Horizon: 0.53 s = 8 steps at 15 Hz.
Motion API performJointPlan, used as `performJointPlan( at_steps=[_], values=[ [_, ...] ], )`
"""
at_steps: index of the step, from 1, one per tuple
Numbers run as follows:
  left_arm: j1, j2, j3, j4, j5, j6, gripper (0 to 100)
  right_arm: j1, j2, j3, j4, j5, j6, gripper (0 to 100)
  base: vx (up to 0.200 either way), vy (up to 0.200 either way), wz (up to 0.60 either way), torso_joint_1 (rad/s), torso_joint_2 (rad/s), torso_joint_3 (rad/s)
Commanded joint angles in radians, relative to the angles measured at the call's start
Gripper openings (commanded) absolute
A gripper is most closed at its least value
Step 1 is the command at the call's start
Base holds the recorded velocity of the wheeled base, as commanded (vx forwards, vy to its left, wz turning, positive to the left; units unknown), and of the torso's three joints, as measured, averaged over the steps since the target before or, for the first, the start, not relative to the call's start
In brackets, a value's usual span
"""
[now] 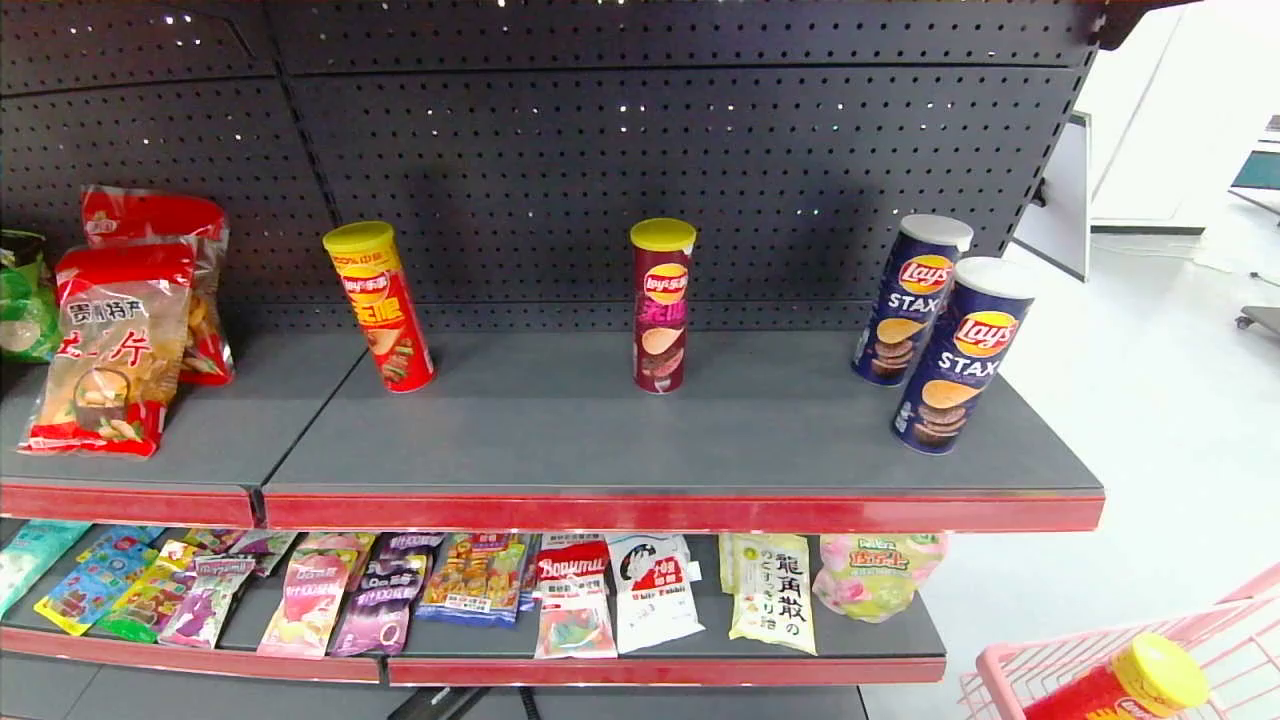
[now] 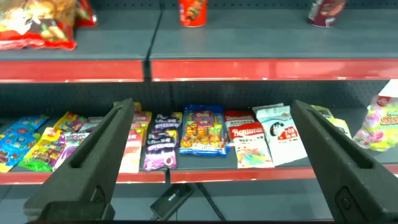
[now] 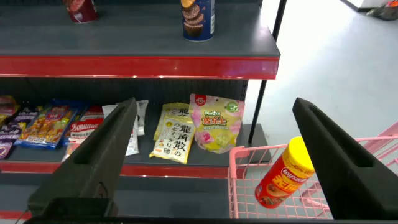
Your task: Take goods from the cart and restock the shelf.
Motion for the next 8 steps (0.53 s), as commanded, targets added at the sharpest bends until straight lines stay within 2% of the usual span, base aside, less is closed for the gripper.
performJointPlan(
  at_steps=[1,8],
  values=[
    [0.000,0.000,0.000,0.001,0.000,0.000,100,0.000,0.000,0.000,0.001,0.000,0.000,100,0.000,0.000,0.00,0.000,0.00,0.000],
    [0.000,0.000,0.000,0.001,0.000,0.000,100,0.000,0.000,0.000,0.001,0.000,-0.002,100,0.000,0.000,0.00,0.000,0.00,0.000]
  ],
)
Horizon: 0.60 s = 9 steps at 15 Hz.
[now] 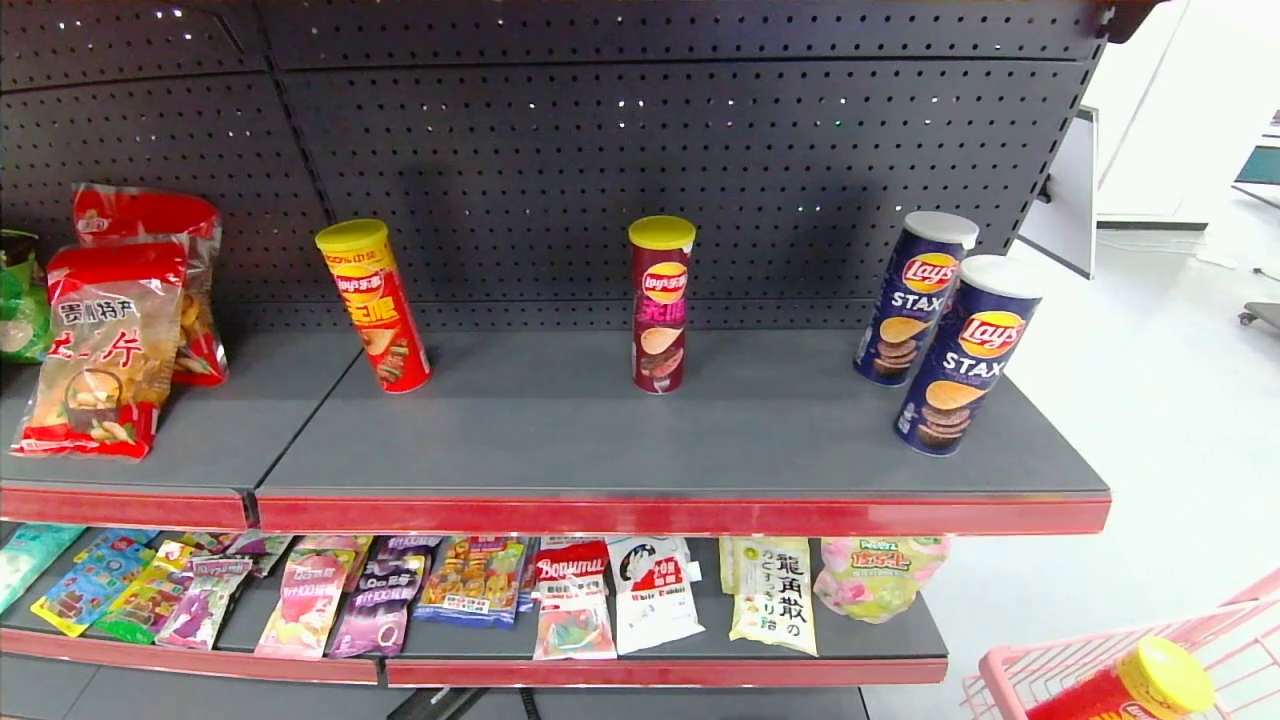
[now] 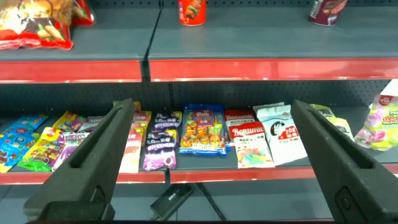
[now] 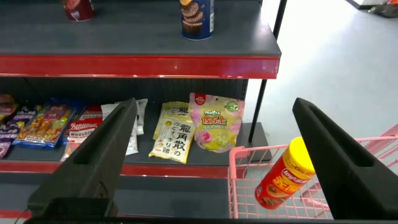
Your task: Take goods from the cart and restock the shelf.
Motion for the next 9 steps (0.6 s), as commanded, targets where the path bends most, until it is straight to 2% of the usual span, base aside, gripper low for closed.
performJointPlan(
  at_steps=[1,6,9],
  values=[
    [0.000,0.000,0.000,0.000,0.000,0.000,100,0.000,0.001,0.000,0.000,0.001,0.001,100,-0.200,0.000,0.00,0.002,0.00,-0.007],
    [0.000,0.000,0.000,0.000,0.000,0.000,100,0.000,0.000,0.000,0.000,0.001,-0.001,100,-0.200,0.000,0.00,0.003,0.00,0.002],
    [0.000,0.000,0.000,0.000,0.000,0.000,100,0.000,0.001,0.000,0.000,0.001,0.001,100,0.000,0.000,0.00,0.000,0.00,0.000]
  ],
)
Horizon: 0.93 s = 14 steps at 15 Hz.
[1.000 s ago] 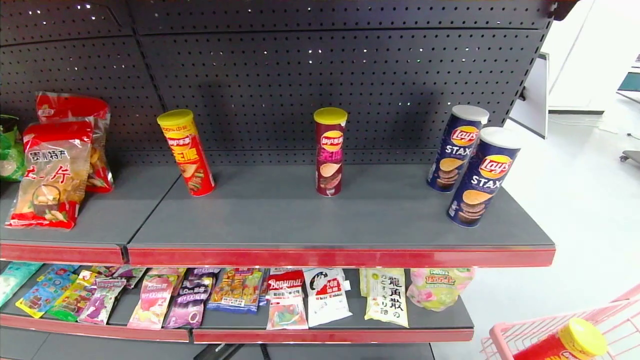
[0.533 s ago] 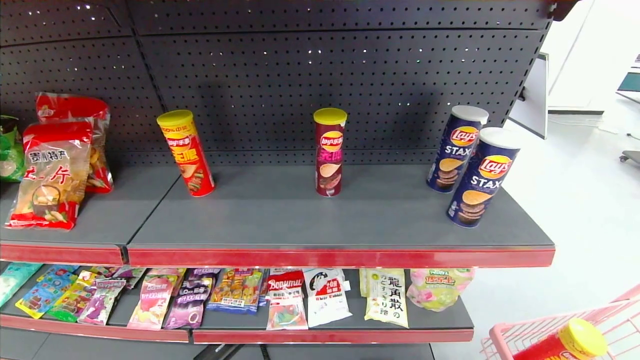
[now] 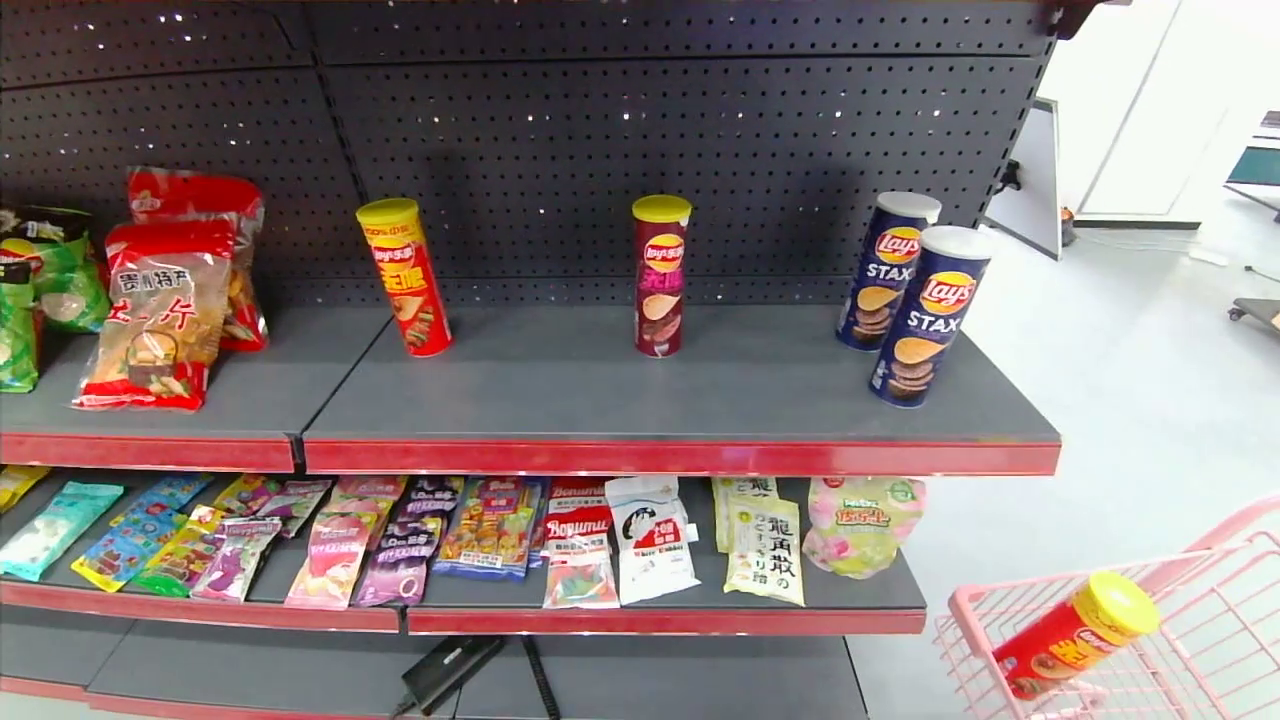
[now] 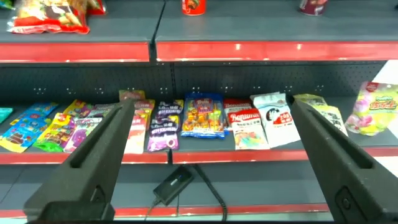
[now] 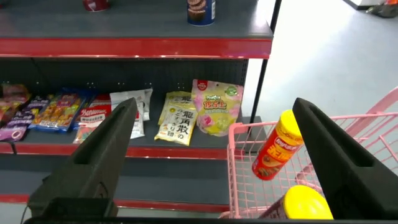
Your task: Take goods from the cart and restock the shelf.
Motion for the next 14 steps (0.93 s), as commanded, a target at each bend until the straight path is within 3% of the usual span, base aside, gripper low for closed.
performJointPlan(
  at_steps=[1,14],
  values=[
    [0.000,0.000,0.000,0.000,0.000,0.000,100,0.002,0.001,0.000,0.000,0.001,0.000,100,0.000,0.000,0.00,0.000,0.00,0.000],
    [0.000,0.000,0.000,0.000,0.000,0.000,100,0.002,0.000,0.000,0.000,0.001,0.000,100,0.000,0.000,-0.60,0.007,0.00,0.003]
  ],
)
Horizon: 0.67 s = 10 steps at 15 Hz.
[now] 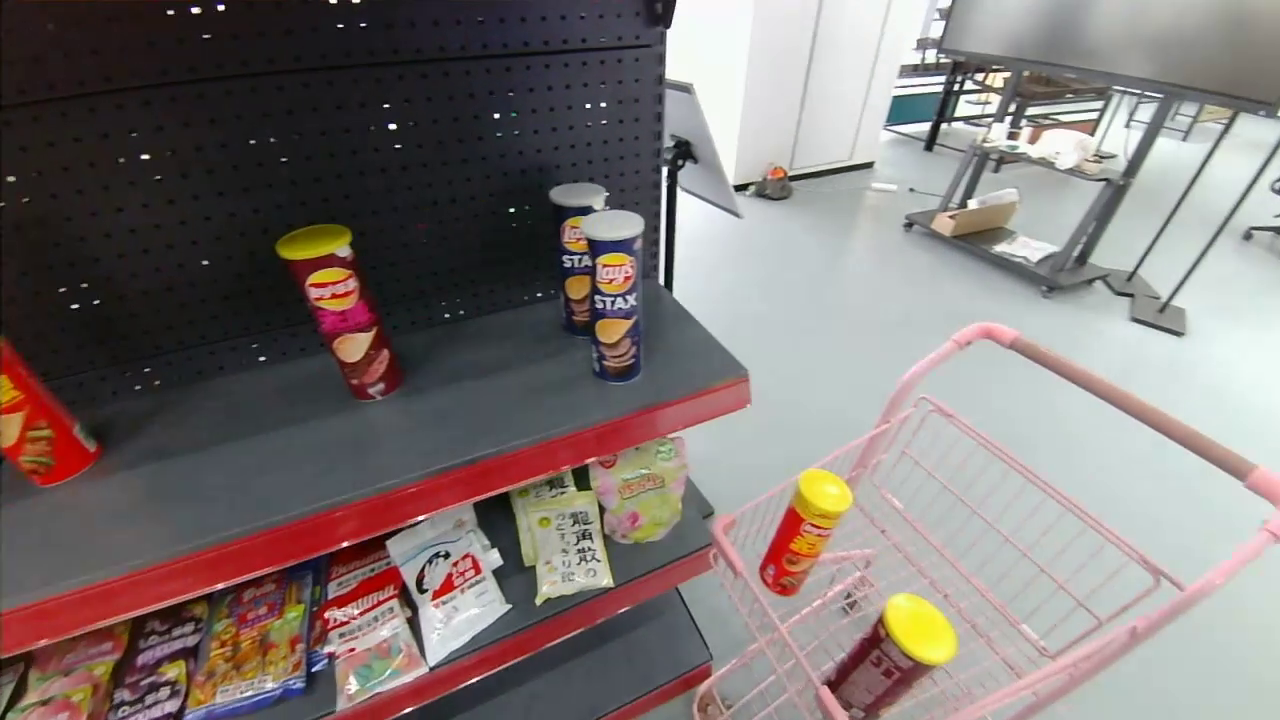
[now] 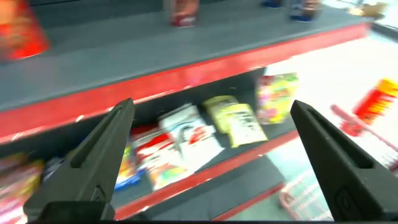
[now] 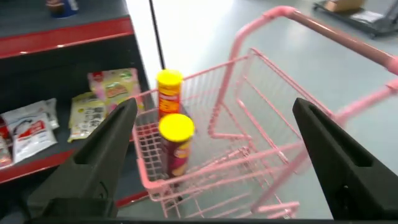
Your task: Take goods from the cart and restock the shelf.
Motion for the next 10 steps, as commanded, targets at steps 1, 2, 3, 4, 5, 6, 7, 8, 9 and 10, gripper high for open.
performJointPlan(
  at_steps=[1,2,3,4,5,6,7,8,9,10],
  values=[
    [0.000,0.000,0.000,0.000,0.000,-0.001,100,0.001,0.001,0.000,-0.001,0.001,0.000,100,0.000,0.000,0.00,0.000,0.00,0.000],
    [0.000,0.000,0.000,0.000,0.000,-0.001,100,0.000,0.000,0.000,-0.001,0.001,-0.002,100,0.000,0.000,0.00,0.000,0.00,0.000],
    [0.000,0.000,0.000,0.000,0.000,-0.001,100,0.001,0.000,0.000,-0.001,0.001,0.000,100,0.000,0.000,0.00,0.000,0.00,0.000],
    [0.000,0.000,0.000,0.000,0.000,-0.001,100,0.001,0.000,0.000,-0.001,0.001,0.000,100,0.000,0.000,0.00,0.000,0.00,0.000],
    [0.000,0.000,0.000,0.000,0.000,-0.001,100,0.000,0.000,0.000,-0.001,0.001,0.000,100,0.000,0.000,0.00,0.000,0.00,0.000],
    [0.000,0.000,0.000,0.000,0.000,-0.001,100,0.000,0.000,0.000,-0.001,0.001,0.000,100,0.000,0.000,0.00,0.000,0.00,0.000],
    [0.000,0.000,0.000,0.000,0.000,-0.001,100,0.001,0.000,0.000,-0.001,0.001,0.000,100,0.000,0.000,0.00,-0.071,0.11,0.090],
    [0.000,0.000,0.000,0.000,0.000,-0.001,100,0.000,0.001,0.000,-0.001,0.001,0.000,100,0.000,0.000,0.00,-0.134,0.33,0.159],
    [0.000,0.000,0.000,0.000,0.000,-0.001,100,0.000,0.001,0.000,-0.001,0.001,0.000,100,0.000,0.000,0.00,-0.139,0.34,0.173],
    [0.000,0.000,0.000,0.000,0.000,-0.001,100,0.001,0.000,0.000,-0.001,0.001,0.000,100,0.000,0.000,0.00,-0.139,0.33,0.178]
  ],
)
